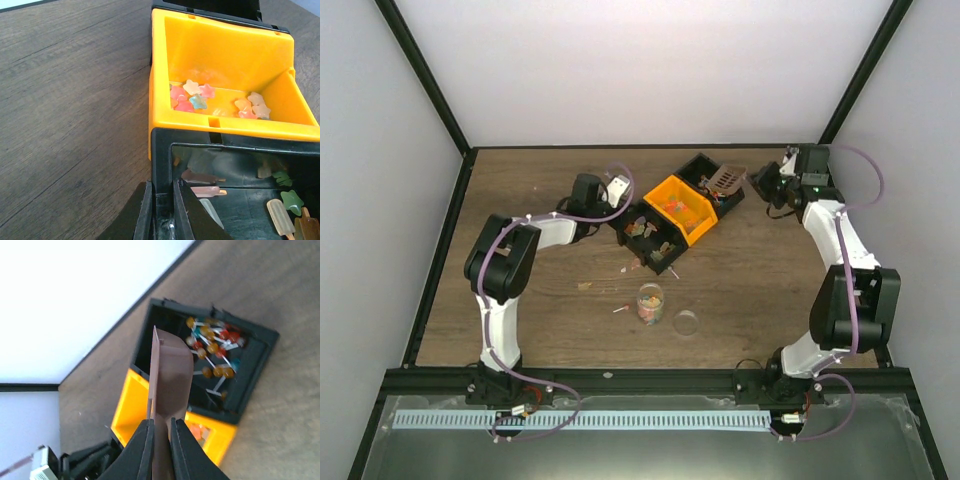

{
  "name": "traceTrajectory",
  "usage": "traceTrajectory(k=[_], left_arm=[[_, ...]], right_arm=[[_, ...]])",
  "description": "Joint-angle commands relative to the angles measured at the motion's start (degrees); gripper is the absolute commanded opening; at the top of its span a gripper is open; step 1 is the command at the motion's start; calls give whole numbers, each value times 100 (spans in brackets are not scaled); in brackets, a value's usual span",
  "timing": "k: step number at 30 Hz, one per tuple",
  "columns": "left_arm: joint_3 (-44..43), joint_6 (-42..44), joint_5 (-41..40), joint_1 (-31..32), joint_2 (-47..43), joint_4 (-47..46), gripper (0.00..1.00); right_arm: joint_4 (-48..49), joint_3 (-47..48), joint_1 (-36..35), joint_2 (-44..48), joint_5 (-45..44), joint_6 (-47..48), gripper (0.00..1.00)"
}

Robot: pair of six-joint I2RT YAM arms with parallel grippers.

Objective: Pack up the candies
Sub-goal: Scoop the fake candies from the storage box.

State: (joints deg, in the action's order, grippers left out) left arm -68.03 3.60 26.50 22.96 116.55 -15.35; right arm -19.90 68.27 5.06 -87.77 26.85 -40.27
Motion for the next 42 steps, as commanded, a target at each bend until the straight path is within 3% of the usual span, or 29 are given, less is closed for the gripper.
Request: traceTrajectory(k=[1, 13, 25, 33, 42], left_arm=[[20, 421, -71, -133, 229, 991, 4], [-160, 283, 121, -163, 436, 815, 4], [-1, 297, 121, -165, 386, 704, 4], [34, 265, 150, -165, 437, 584, 4], [105, 190, 258, -166, 457, 400, 4]], right_arm=[[-26, 798, 17, -317, 69, -101, 1], [-1467, 1782, -596, -518, -1575, 513, 1], [-1918, 2338, -715, -1331, -1951, 227, 1], [-2887, 3222, -819, -1892, -2310, 310, 1], [-4302, 4846, -1049, -2809, -3014, 213, 1]])
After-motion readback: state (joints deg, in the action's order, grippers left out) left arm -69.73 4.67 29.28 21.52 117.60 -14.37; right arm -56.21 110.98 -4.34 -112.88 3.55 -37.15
